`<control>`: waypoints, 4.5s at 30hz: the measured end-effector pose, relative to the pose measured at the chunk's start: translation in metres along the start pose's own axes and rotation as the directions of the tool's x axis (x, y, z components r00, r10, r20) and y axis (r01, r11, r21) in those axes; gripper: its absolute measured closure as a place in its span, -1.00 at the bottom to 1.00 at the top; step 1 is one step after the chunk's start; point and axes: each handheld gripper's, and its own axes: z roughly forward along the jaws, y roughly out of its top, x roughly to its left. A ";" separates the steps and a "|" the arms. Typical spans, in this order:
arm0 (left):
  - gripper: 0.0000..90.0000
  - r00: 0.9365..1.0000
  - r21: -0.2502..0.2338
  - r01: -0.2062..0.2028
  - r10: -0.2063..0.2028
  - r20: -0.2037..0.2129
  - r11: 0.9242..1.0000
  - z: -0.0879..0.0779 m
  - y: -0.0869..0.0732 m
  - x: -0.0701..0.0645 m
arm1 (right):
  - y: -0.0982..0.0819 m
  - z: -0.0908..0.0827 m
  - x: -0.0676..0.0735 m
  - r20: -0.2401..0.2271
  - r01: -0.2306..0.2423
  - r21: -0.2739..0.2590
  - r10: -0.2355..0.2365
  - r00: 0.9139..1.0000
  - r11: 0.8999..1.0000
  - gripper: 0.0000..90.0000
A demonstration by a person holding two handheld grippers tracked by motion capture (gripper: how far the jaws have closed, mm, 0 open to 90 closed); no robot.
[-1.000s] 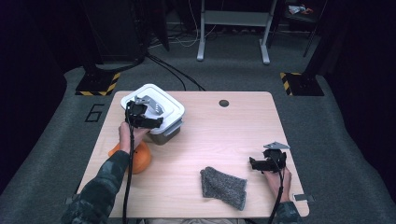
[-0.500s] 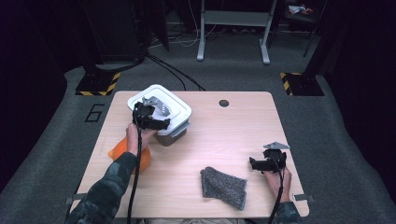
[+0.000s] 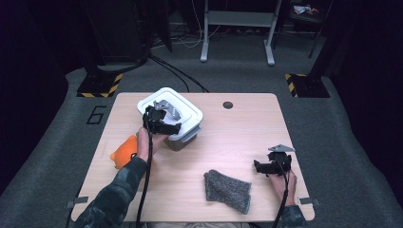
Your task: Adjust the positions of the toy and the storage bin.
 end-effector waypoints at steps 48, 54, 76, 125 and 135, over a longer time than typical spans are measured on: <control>-0.76 0.996 -0.109 -0.076 0.079 0.028 0.991 0.008 0.012 -0.056 | 0.000 0.000 0.000 -0.001 0.005 -0.001 -0.005 1.000 1.000 -0.92; -0.71 0.994 -0.109 -0.066 0.075 0.077 0.992 0.015 0.013 -0.056 | 0.000 0.000 0.000 -0.001 0.005 -0.001 -0.005 1.000 1.000 -0.92; -0.76 0.989 -0.126 -0.067 0.083 0.126 0.990 0.028 0.018 -0.085 | -0.001 0.000 0.000 -0.003 0.006 -0.002 -0.006 1.000 1.000 -0.92; -1.00 0.999 -0.042 0.003 -0.001 0.046 0.999 0.015 0.016 0.050 | -0.001 0.000 0.000 -0.004 0.002 -0.005 -0.002 1.000 1.000 -0.91; -0.99 0.992 -0.032 0.051 -0.047 0.115 0.998 0.035 0.016 0.047 | 0.000 0.000 0.000 -0.003 0.001 -0.002 -0.001 1.000 1.000 -0.91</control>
